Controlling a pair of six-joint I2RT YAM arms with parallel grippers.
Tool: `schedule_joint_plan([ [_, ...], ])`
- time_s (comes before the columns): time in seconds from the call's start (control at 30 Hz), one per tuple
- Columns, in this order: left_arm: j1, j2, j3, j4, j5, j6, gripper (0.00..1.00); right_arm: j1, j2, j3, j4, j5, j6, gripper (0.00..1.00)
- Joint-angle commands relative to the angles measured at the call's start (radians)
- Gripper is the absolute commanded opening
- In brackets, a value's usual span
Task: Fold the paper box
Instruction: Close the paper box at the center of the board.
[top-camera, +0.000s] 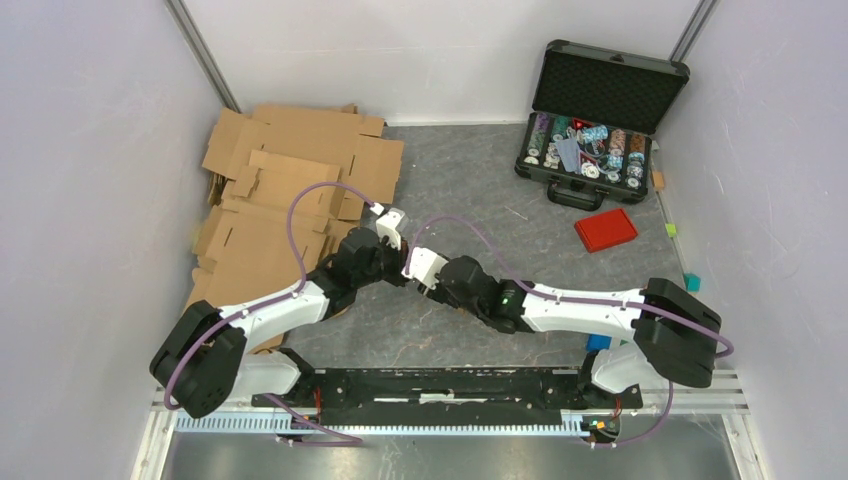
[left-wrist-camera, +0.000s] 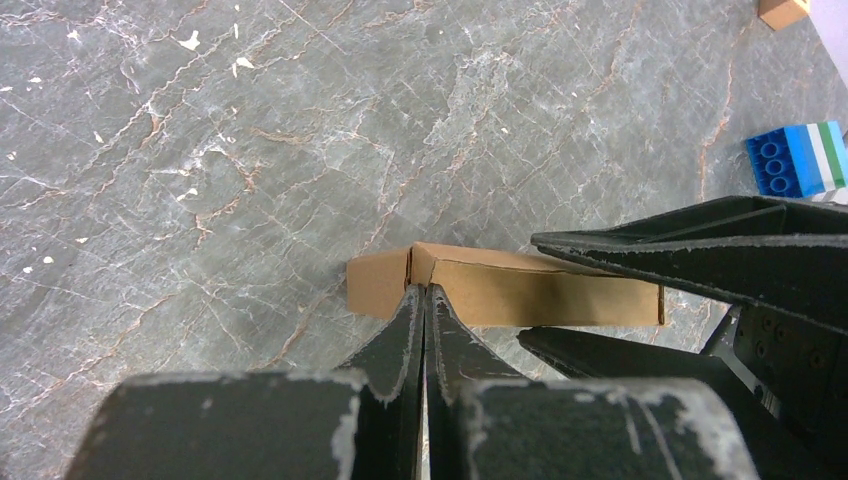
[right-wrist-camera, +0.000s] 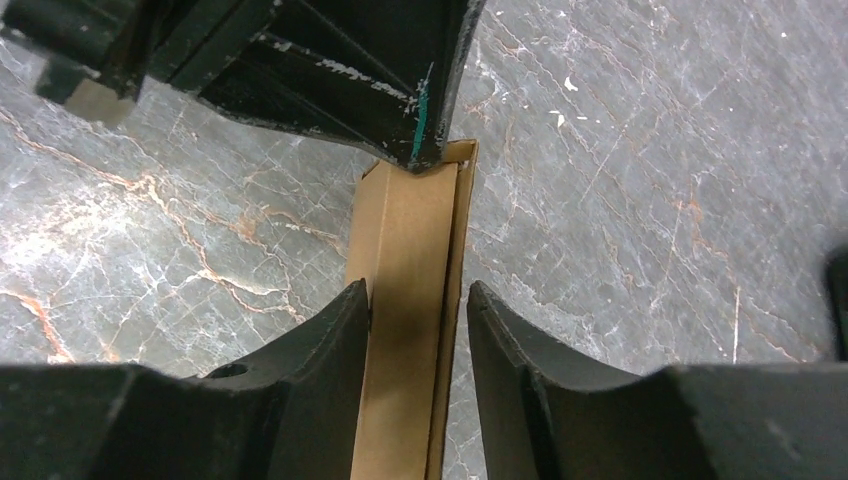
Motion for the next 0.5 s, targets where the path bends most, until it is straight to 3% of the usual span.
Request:
schedule_joint_plan([
  [0.0, -0.006, 0.016, 0.022, -0.039, -0.009, 0.081, 0.02, 0.031, 0.019, 0.033, 0.014, 0.124, -0.023, 0.46],
  [0.17, -0.006, 0.015, 0.022, -0.039, -0.011, 0.081, 0.02, 0.037, 0.020, 0.022, 0.027, 0.126, -0.028, 0.43],
  [0.33, -0.006, 0.001, 0.018, -0.047, -0.025, 0.083, 0.02, 0.037, 0.013, -0.001, 0.046, 0.152, -0.029, 0.27],
  [0.47, -0.006, -0.005, 0.018, -0.050, -0.027, 0.085, 0.02, 0.037, 0.003, -0.013, 0.055, 0.158, -0.028, 0.21],
])
